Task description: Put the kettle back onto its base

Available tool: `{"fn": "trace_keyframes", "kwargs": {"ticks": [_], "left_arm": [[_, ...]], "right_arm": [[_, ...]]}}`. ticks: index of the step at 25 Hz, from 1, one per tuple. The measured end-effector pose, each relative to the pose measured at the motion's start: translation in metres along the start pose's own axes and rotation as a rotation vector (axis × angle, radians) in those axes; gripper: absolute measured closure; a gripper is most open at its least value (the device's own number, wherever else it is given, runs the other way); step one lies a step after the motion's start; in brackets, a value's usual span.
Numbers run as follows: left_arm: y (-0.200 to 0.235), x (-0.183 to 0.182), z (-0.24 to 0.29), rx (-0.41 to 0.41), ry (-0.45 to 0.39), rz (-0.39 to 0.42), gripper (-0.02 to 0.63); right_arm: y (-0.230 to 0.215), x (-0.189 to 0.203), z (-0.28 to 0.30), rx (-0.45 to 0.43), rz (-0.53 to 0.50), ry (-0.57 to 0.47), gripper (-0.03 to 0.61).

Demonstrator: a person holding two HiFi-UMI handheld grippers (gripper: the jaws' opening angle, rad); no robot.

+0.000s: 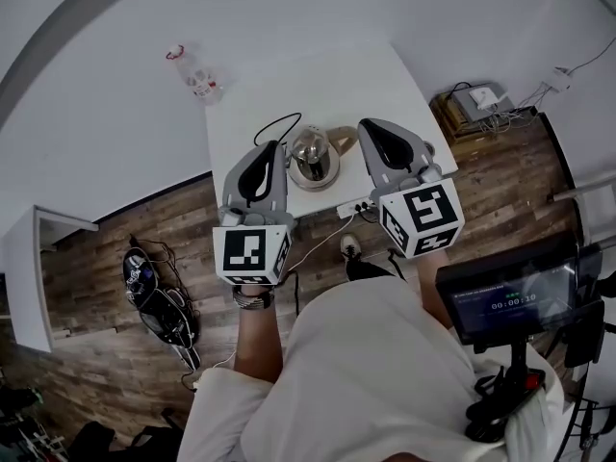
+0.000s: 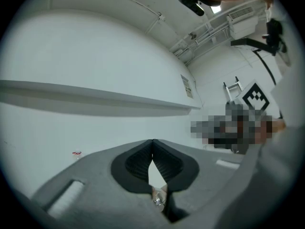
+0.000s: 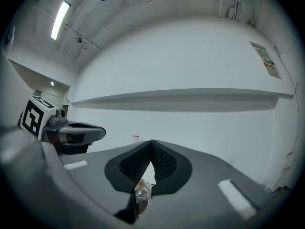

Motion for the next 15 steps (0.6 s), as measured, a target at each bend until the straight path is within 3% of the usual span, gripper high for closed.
{"fn": "trace_keyframes", "kwargs": {"ticks": [15], "left_arm": [[0.002, -0.003, -0.01, -0.025, -0.014, -0.004, 0.607]], "right_arm": [[0.004, -0.001, -0.006, -0.024, 0.017, -0.008, 0.577]]}}
Point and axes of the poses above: the fingertips, and each gripper's own axes: z forward along the fingers, y to its left, x out of its underside, the point moved 2 cm from there along -z, backward along the fingers, and after that the axes turned 5 degrees about x, right-handed, at the moved point
